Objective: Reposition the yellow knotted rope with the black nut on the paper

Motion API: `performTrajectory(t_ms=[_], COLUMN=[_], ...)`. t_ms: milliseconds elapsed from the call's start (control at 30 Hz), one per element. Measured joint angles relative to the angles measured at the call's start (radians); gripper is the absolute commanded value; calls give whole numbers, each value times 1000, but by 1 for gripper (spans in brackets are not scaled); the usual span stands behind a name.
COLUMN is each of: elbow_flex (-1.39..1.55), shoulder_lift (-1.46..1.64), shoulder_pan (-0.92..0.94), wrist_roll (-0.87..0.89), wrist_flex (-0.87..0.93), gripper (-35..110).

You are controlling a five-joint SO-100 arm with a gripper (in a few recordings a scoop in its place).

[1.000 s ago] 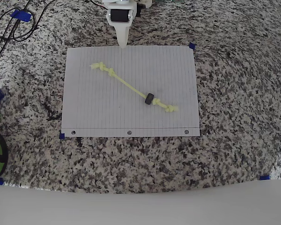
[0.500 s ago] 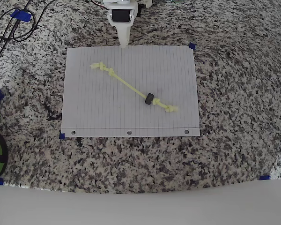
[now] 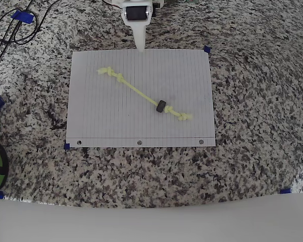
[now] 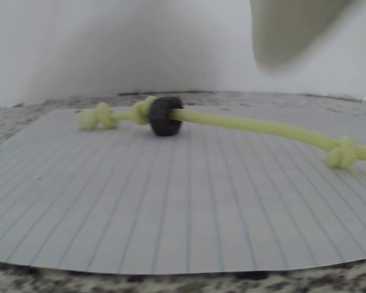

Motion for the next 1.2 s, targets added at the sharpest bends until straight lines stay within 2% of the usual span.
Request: performTrajectory(t_ms=[433,700,800,1200], elbow_flex=[-232,-520,-615,-1026], shoulder_lift=[-359,-738,-881,-1460], shoulder_pan=[-187,-259,-275,-279], wrist_roll=[0,0,-14,-152], wrist_flex=[-350,-399,-417,-416], gripper=[7,8,18,18])
